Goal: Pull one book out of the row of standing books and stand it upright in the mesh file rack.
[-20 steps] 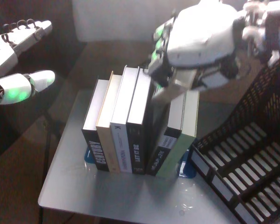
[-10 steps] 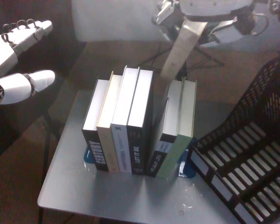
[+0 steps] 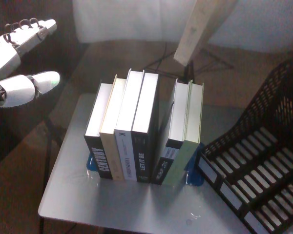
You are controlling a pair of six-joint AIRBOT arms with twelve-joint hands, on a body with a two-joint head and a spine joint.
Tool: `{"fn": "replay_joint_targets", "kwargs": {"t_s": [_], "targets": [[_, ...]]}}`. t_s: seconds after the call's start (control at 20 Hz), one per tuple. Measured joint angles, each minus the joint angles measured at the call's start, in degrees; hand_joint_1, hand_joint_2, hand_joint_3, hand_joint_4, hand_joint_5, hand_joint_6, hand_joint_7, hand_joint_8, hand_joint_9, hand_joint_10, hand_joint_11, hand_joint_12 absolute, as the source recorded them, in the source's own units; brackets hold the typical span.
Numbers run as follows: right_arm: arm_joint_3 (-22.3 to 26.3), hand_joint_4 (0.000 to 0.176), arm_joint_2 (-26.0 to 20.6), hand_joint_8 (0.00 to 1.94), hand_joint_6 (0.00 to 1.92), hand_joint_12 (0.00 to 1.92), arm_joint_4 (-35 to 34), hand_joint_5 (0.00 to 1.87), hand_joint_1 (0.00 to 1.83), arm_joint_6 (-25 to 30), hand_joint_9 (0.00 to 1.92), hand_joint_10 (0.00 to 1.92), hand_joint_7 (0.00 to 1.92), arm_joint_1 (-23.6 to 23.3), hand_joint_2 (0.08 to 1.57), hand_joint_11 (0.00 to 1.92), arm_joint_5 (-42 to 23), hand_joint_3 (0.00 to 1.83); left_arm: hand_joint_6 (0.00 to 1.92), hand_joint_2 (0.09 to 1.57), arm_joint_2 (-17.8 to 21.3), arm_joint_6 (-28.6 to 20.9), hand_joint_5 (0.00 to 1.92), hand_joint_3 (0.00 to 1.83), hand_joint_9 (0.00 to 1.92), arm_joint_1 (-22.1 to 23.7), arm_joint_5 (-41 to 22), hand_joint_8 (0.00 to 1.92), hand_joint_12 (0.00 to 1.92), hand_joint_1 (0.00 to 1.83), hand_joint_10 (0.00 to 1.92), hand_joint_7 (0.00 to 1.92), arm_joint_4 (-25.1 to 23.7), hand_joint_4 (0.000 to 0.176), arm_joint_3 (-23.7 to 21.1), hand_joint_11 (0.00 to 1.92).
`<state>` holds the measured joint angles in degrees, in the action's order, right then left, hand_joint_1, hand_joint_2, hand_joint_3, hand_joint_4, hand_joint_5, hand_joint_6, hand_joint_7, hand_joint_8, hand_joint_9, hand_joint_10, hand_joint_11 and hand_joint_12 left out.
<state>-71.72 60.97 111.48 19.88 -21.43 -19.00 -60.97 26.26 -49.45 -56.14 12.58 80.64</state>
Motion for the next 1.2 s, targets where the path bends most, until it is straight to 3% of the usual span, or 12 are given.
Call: {"fn": "replay_joint_targets", "kwargs": {"t_s": [0.05,0.15,0.2,0.25,0.4,0.55,0.65,0.8,0.9,1.15,1.2], "targets": [[0.35,0.0,-0.33,1.26,1.25,1.89,0.52,0.78,1.35,-0.02,0.71,1.51,0.84,-0.94,1.2,0.29,0.5,0.0,0.0,1.38,0.0,0.0,0.0,0.0,0.0,0.0,0.02,0.0,0.0,0.39,0.0,0.0,0.04,0.059,0.0,0.0],[1.33,0.0,-1.2,1.29,1.16,1.92,1.51,0.79,1.35,0.0,0.71,1.58,0.84,-2.6,1.2,0.39,0.98,0.0,0.01,1.38,0.0,-0.07,0.01,0.0,0.0,0.0,0.02,0.0,0.0,0.4,0.0,0.0,0.0,0.047,0.0,0.0],[1.7,0.0,-1.46,1.25,1.17,1.92,1.99,0.8,1.35,0.0,0.73,1.54,0.86,-2.86,1.19,0.42,1.16,0.0,0.0,1.38,0.0,-0.07,0.01,0.0,0.0,0.0,0.02,0.0,0.0,0.41,0.0,0.0,0.0,0.049,0.0,0.0],[2.21,0.0,-1.9,1.24,1.22,1.92,2.69,0.78,1.35,0.02,0.73,1.53,0.86,-3.21,1.2,0.41,1.14,0.0,0.0,1.38,0.0,-0.15,0.01,0.0,0.0,0.0,0.02,0.0,0.0,0.41,0.0,0.0,0.0,0.055,0.0,0.0],[3.85,0.0,-4.33,1.22,1.25,1.91,4.68,0.77,1.35,0.85,0.74,1.5,0.87,-4.63,1.2,0.37,1.07,0.0,0.01,1.37,0.0,-0.22,0.02,0.0,0.0,0.0,0.04,0.0,0.0,0.44,0.0,0.0,0.07,0.052,-0.02,0.0],[5.88,0.0,-7.98,1.26,1.25,1.84,22.08,0.71,1.35,16.63,0.76,1.53,0.85,-9.05,1.2,0.42,1.03,0.0,0.0,1.38,0.0,-0.24,0.01,0.0,0.0,0.0,0.04,0.0,0.0,0.42,0.0,0.0,0.31,0.049,-0.28,0.0],[6.71,0.0,-9.49,1.29,1.33,1.74,29.0,0.67,1.35,22.21,0.77,1.51,0.8,-10.21,1.22,0.49,-0.17,0.0,0.01,1.37,0.0,-0.26,0.03,0.0,0.0,0.0,0.11,0.0,0.0,0.44,0.0,0.0,0.31,0.053,-0.5,0.0],[7.5,0.0,-10.91,1.23,1.33,1.69,33.68,0.69,1.35,26.18,0.79,1.48,0.83,-10.95,1.21,0.5,-1.49,0.0,0.0,1.38,0.0,-0.24,0.01,0.0,0.0,0.07,0.09,0.0,0.0,0.42,0.0,0.0,0.55,0.059,-0.55,0.0],[8.17,0.0,-11.5,1.23,1.28,1.72,35.5,0.71,1.35,27.34,0.81,1.5,0.82,-10.95,1.2,0.62,-1.92,0.0,0.0,1.37,0.0,-0.22,0.02,0.0,0.0,0.07,0.09,0.0,0.0,0.44,0.0,0.0,0.66,0.05,-0.83,0.0],[8.74,0.0,-12.79,1.24,1.26,1.87,39.78,0.73,1.35,31.21,0.74,1.55,0.83,-10.91,1.21,0.47,-3.15,0.0,0.0,1.38,0.07,-0.02,0.02,0.0,0.0,-0.07,0.09,0.0,0.0,0.44,0.0,0.0,1.84,0.044,-1.46,0.0],[8.74,0.0,-12.94,1.23,1.23,1.91,40.13,0.78,1.35,31.58,0.7,1.56,0.84,-10.69,1.2,0.39,-3.3,0.0,0.01,1.38,0.07,0.0,0.03,0.0,0.0,-0.07,0.11,0.0,0.0,0.47,0.0,0.0,1.75,0.032,-1.51,0.0]]}}
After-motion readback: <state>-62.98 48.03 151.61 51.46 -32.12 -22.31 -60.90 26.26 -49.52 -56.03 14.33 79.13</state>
